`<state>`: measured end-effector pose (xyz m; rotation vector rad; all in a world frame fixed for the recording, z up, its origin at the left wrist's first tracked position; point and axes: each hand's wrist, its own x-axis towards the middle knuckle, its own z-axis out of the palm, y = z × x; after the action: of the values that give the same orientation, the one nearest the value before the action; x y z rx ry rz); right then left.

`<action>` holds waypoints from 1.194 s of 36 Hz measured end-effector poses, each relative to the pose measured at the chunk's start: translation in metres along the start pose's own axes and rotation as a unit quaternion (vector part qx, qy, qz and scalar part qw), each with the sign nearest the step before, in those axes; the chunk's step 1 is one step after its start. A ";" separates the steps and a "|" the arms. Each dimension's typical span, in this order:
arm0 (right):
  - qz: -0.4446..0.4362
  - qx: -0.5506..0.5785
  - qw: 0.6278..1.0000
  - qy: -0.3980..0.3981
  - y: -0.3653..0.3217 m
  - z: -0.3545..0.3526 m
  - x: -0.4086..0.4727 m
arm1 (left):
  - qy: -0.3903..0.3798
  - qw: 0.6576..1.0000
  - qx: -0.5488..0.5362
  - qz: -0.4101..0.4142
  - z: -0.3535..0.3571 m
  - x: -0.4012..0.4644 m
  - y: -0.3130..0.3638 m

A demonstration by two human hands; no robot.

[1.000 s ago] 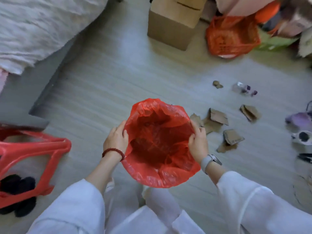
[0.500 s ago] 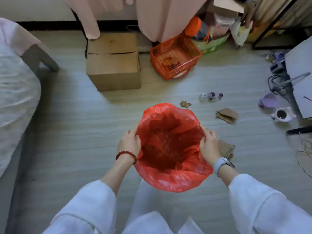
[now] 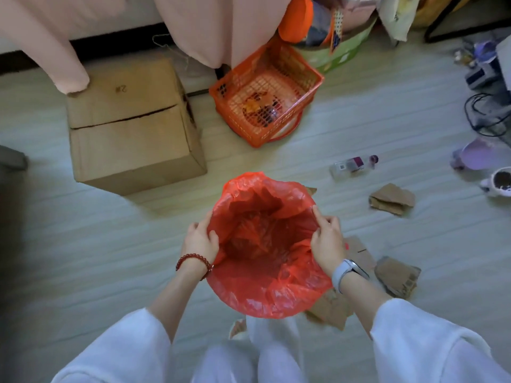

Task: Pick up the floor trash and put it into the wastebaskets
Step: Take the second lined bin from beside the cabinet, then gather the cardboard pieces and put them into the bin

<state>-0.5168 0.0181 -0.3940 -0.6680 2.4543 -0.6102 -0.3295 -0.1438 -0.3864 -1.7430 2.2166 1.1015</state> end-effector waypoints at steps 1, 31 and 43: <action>0.008 -0.001 1.000 -0.009 0.003 0.012 0.015 | -0.003 1.000 0.002 0.000 0.009 0.018 -0.004; 0.079 0.109 0.986 -0.097 0.033 0.163 0.113 | -0.095 0.964 0.241 0.061 0.105 0.192 -0.034; 0.339 0.199 0.918 -0.055 0.108 0.107 0.010 | -0.249 0.904 0.188 0.294 0.157 0.062 0.038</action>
<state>-0.4978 0.0665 -0.5376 0.3014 2.1518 -0.7178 -0.4361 -0.0964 -0.5144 -0.5586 2.4238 0.9622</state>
